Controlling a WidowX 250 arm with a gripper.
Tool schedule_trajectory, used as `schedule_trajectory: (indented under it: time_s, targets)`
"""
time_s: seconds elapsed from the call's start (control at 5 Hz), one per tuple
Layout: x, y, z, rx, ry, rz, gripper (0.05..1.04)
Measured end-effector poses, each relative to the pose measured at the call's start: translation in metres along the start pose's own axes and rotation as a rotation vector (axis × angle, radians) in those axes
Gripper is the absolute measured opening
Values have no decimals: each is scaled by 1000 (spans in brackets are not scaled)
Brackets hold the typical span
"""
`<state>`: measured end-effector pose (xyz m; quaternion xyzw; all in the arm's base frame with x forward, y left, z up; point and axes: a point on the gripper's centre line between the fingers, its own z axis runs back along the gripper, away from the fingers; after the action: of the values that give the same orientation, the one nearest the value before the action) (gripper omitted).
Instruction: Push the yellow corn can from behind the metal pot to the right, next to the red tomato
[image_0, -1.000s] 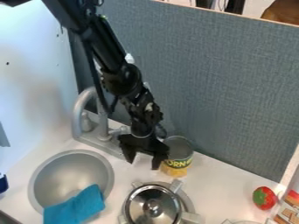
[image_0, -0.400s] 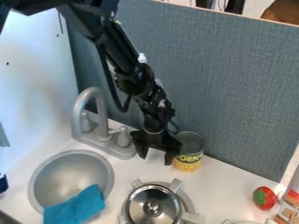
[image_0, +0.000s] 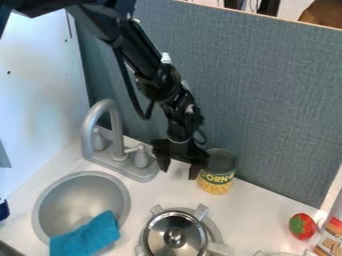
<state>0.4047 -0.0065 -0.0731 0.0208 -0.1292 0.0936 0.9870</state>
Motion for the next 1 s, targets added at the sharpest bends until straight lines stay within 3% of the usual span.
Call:
schedule_trajectory:
  time_s: [0.8,1.0]
  targets:
    - [21,13,-19,38,1,7,1000]
    - [24,5,-22,-11,-13,19,1000]
